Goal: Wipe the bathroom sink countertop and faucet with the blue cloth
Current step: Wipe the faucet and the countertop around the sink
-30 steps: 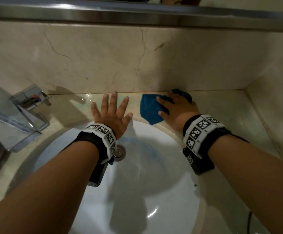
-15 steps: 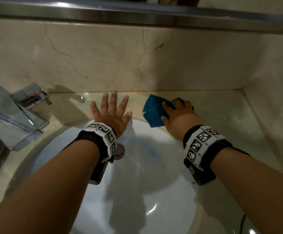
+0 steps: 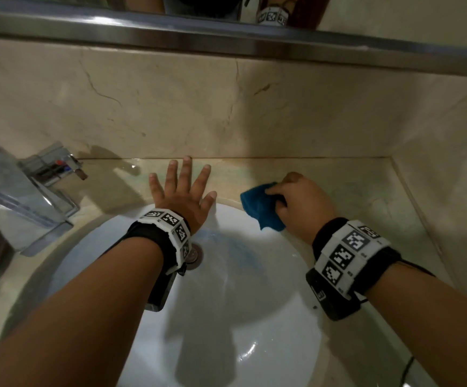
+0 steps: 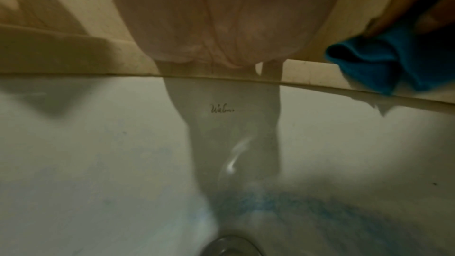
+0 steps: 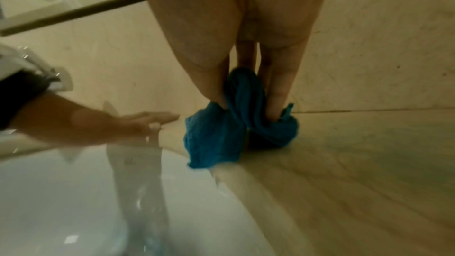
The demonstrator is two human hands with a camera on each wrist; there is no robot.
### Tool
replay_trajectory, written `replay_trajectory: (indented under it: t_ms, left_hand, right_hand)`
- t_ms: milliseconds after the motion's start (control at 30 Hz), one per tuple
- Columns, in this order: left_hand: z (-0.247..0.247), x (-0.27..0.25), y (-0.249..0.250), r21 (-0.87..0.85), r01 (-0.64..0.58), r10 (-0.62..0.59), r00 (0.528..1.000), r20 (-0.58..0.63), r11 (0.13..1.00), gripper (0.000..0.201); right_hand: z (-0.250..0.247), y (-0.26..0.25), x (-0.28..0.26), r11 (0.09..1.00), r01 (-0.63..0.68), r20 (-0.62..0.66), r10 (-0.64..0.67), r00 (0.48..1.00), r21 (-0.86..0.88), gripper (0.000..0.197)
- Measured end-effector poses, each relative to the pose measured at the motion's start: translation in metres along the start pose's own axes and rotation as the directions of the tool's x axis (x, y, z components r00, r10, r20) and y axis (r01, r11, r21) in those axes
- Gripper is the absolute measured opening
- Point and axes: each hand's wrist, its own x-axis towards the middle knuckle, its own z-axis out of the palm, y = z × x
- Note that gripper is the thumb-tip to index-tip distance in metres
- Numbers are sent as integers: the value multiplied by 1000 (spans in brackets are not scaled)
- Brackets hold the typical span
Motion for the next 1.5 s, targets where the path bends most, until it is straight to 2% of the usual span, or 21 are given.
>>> replay_trajectory:
  t_ms: [67, 133, 233, 367, 500, 667, 800, 867, 1000, 1100, 1167, 1300, 1367, 1433, 1500]
  left_hand:
    - [0, 0, 0, 8, 2, -2, 1000, 6, 1000, 58]
    - [-1, -1, 0, 11, 1, -1, 1000, 14, 1000, 58]
    - [-2, -1, 0, 18, 0, 0, 1000, 16, 1000, 58]
    - [-2, 0, 1, 32, 1, -1, 1000, 26, 999, 58]
    - [0, -1, -1, 18, -6, 6, 1000, 16, 1000, 58]
    - [-1, 0, -2, 11, -13, 13, 999, 33, 1000, 58]
    - [1, 1, -2, 5, -15, 15, 1000, 7, 1000, 59]
    - [0, 1, -1, 11, -10, 10, 1000, 22, 1000, 58]
    - [0, 1, 0, 56, 7, -9, 999, 47, 998, 59]
    - [0, 1, 0, 66, 15, -18, 999, 42, 998, 61]
    - [0, 1, 0, 54, 11, -13, 999, 39, 998, 60]
    - [-2, 0, 0, 25, 5, -6, 999, 36, 1000, 60]
    - [-1, 0, 0, 14, 0, 0, 1000, 22, 1000, 59]
    - [0, 0, -1, 8, -2, 2, 1000, 14, 1000, 59]
    - [0, 0, -1, 9, -4, 4, 1000, 17, 1000, 59]
  right_hand:
    - [-7, -8, 10, 998, 3, -129, 6, 992, 70, 40]
    - [-10, -18, 21, 995, 10, -163, 5, 987, 96, 44]
    - [-3, -33, 33, 998, 29, -8, -29, 1000, 55, 57]
    - [18, -51, 41, 987, 121, 216, -97, 972, -104, 53]
    - [29, -39, 42, 987, 93, 284, -53, 957, -130, 54]
    - [29, -7, 35, 971, -144, 226, 187, 956, -193, 66]
    - [30, -24, 42, 961, -184, 282, 239, 929, -209, 73]
    - [28, -39, 46, 967, -138, 299, 199, 933, -213, 73]
    - [32, -62, 54, 986, 45, 289, 4, 957, -163, 70]
    - [32, -65, 56, 975, 116, 267, -62, 962, -191, 67]
    - [30, -58, 53, 979, 99, 263, -50, 963, -176, 67]
    - [23, -39, 45, 979, -81, 250, 127, 960, -188, 67]
    - [22, -31, 40, 968, -115, 242, 169, 955, -224, 61]
    - [23, -24, 32, 968, -99, 208, 149, 967, -230, 56]
    - [21, -19, 24, 988, -65, 111, 81, 991, -139, 55]
